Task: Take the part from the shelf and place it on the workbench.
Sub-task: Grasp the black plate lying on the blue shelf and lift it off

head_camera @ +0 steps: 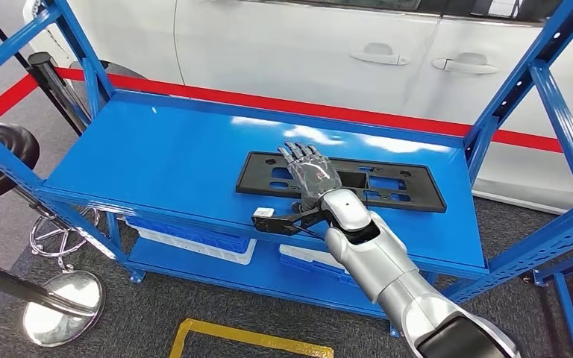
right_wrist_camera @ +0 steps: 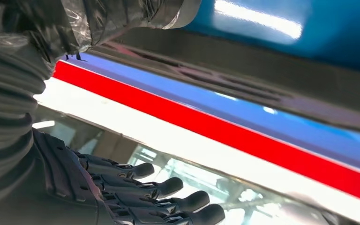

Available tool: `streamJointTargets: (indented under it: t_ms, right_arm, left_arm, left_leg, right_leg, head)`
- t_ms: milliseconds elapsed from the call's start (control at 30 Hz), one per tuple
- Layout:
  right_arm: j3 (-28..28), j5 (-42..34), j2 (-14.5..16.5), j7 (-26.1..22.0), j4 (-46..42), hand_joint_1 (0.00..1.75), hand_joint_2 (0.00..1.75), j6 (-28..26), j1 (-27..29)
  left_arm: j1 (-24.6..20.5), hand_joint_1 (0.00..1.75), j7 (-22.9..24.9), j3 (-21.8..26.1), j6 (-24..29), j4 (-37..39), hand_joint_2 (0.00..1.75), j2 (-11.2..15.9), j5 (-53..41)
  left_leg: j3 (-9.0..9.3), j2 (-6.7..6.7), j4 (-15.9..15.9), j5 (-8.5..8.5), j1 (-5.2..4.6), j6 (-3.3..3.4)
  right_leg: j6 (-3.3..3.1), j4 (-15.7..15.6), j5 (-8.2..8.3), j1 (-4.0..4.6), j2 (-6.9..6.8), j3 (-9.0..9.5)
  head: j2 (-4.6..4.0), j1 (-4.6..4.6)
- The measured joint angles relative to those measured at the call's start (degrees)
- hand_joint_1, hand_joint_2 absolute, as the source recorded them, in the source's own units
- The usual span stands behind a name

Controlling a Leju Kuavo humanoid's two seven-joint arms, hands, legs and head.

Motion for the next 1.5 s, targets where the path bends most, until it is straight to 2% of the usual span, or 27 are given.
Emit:
streamJointTargets:
  t_ms: [200, 467, 600, 1167, 1300, 1500]
  right_arm:
    - [0.0, 6.41, 2.03, 6.98, 12.24, 0.0, 1.75, 3.01, -4.28]
    - [-0.01, 8.07, 2.35, 8.43, 19.76, 0.0, 1.75, 3.41, -7.59]
    - [-0.04, 8.53, 2.5, 8.36, 20.84, 1.34, 1.75, 3.98, -8.09]
    - [-0.61, 8.47, 2.77, 8.4, 22.04, 1.34, 1.75, 4.12, -7.73]
    - [-0.62, 8.48, 2.78, 8.4, 22.15, 1.73, 1.75, 4.1, -7.79]
    - [-1.31, 8.57, 2.79, 8.12, 22.15, 1.75, 1.75, 3.01, -7.73]
  left_arm:
    - [-0.07, 0.0, -0.64, 1.02, -0.02, 0.0, 0.0, -0.16, -0.91]
    - [-0.31, 0.0, -0.43, 2.67, -0.1, 0.0, 0.0, -0.6, -1.34]
    - [-0.35, 0.0, -0.49, 3.25, -0.1, 0.0, 0.0, -0.73, -1.46]
    - [-0.38, 0.0, -0.96, 4.25, -0.1, 0.0, 0.0, -0.81, -1.91]
    - [-0.38, 0.0, -0.99, 4.26, -0.1, 0.0, 0.0, -0.81, -1.91]
    - [-0.39, 0.0, -1.15, 4.4, -0.11, 0.0, 0.0, -0.81, -2.44]
  left_leg:
    - [0.02, 0.0, -0.01, 0.05, 0.02, 0.01]
    - [0.18, 0.04, -0.03, 0.04, 0.03, 0.0]
    - [0.24, 0.04, -0.03, 0.05, 0.02, 0.01]
    - [0.23, 0.04, -0.03, 0.05, 0.02, 0.01]
    - [0.24, 0.05, -0.03, 0.05, 0.02, 0.01]
    - [0.24, 0.04, -0.03, 0.05, 0.02, 0.01]
  right_leg:
    - [0.02, 0.12, -0.02, 0.01, -0.05, -0.04]
    - [0.05, 0.11, -0.06, 0.01, 0.0, 0.11]
    - [0.06, 0.11, -0.05, 0.0, 0.0, 0.17]
    - [0.09, 0.12, -0.03, 0.0, 0.03, 0.12]
    - [0.09, 0.12, -0.03, 0.0, 0.01, 0.14]
    - [0.09, 0.11, -0.04, 0.0, 0.0, 0.15]
  head:
    - [0.0, -0.01]
    - [0.0, -0.01]
    - [0.0, 0.0]
    - [0.0, -0.01]
    - [0.0, -0.01]
    - [0.0, 0.0]
